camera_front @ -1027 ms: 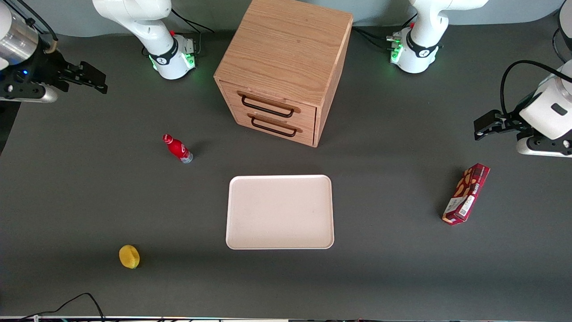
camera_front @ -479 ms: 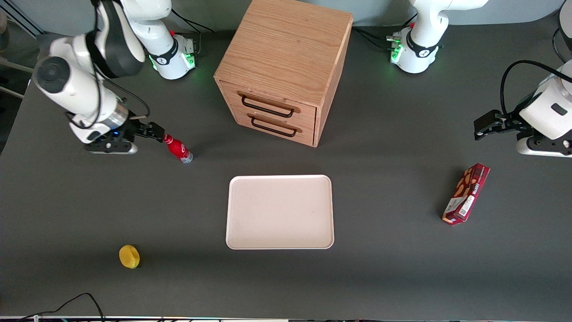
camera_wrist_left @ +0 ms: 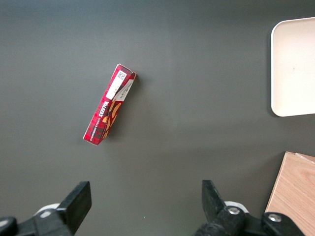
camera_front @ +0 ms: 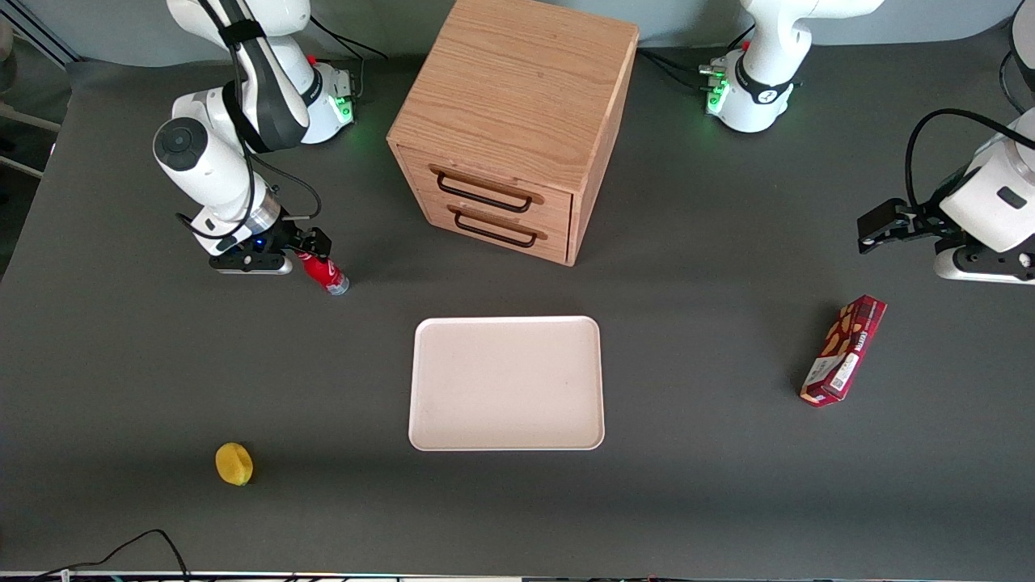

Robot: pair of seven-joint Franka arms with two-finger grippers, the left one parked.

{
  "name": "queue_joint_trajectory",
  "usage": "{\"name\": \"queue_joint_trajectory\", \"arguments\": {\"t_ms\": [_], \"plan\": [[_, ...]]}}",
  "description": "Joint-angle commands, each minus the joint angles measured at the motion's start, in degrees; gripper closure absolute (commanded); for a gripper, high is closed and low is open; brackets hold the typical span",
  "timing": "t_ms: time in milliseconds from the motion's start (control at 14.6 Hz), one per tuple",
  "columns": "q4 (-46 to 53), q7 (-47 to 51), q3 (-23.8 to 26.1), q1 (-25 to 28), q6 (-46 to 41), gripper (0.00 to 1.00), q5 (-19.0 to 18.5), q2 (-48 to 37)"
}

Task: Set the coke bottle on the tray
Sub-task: 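Move the right gripper down toward the red coke bottle, then close the right gripper around the red coke bottle, then lift the bottle and carry it with the right gripper to the tray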

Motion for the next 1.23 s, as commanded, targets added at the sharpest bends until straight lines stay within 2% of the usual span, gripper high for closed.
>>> {"name": "queue_joint_trajectory", "arguments": {"t_ms": [0, 342, 479, 753, 890, 1027, 1164], "plan": [[-0.7, 0.7, 1.2, 0.2, 0.5, 1.00, 1.1, -1.0], [-0.4, 0.6, 1.3, 0.3, -0.1, 1.00, 1.0, -1.4], [3.2, -0.1, 1.3, 0.2, -5.6, 1.00, 0.8, -2.1], [23.9, -1.4, 0.9, 0.0, -29.2, 1.00, 0.4, -1.8], [35.8, -0.9, 0.7, 0.0, -37.1, 1.00, 0.4, 1.9], [50.4, 2.3, 1.4, 0.3, -44.9, 1.00, 0.6, 9.1], [67.3, 9.3, 3.3, 1.7, -52.3, 1.00, 0.3, 20.4]]}}
